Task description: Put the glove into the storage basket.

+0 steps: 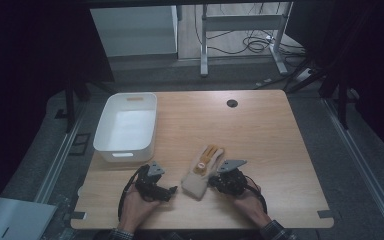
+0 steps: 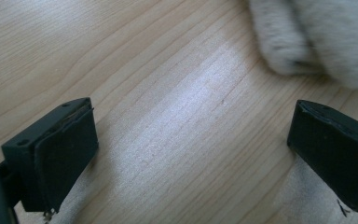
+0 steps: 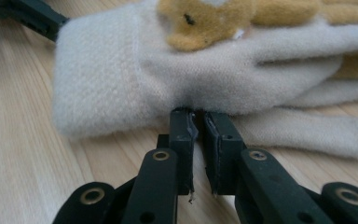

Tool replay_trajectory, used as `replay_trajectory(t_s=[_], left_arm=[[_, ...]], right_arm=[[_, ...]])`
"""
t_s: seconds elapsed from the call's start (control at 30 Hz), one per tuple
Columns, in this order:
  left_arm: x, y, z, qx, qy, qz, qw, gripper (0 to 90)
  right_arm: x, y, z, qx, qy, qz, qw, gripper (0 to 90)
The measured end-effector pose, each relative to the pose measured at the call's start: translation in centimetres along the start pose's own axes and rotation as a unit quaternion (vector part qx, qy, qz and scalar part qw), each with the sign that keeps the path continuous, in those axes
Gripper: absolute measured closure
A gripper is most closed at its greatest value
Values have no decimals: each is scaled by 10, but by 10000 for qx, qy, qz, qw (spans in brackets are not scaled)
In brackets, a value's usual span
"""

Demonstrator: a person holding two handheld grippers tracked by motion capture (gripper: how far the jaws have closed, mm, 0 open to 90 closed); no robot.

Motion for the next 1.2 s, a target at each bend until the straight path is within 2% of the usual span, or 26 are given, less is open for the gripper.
replay_trajectory(t_s=[0.13, 0.23, 0.37, 0.5, 0.6, 0.87, 0.97, 1.03, 1.2], left_arm=[[0, 0, 0, -1, -1, -2, 10000, 14], [1, 0, 0, 8, 5, -12, 10000, 20], [3, -1, -1, 19, 11, -10, 10000, 54], [5, 1, -6, 62, -106, 40, 9999, 68], [10, 5, -10, 7, -85, 61, 9999, 68], [23, 25, -21, 153, -316, -77, 9994, 42], [20, 33, -28, 145, -469, -86, 9988, 27], [17, 38, -32, 145, -449, -38, 9989, 15], [6, 51, -40, 175, -555, 64, 9983, 0]], right_arm=[[0, 1, 1, 46, 8, 14, 10000, 800], [7, 0, -3, 34, -72, -35, 10000, 777], [20, -6, -13, -16, -246, -80, 9997, 733], [31, -14, -26, -113, -444, -109, 9989, 698], [40, -21, -35, -211, -612, -137, 9978, 646], [63, -39, -58, -449, -985, -207, 9939, 546], [70, -44, -67, -544, -1098, -226, 9922, 498], [74, -47, -72, -593, -1164, -238, 9911, 467], [78, -56, -81, -709, -1285, -211, 9889, 378]])
Point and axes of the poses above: each handheld gripper's, and its own axes: x roughly backward along the jaws, y roughly out of its top, z roughly to its left, the point moved 9 cm from there along -x, roughly forward along the jaws, and after that the axes turned 3 degrees about x, right-handed, at the moved point
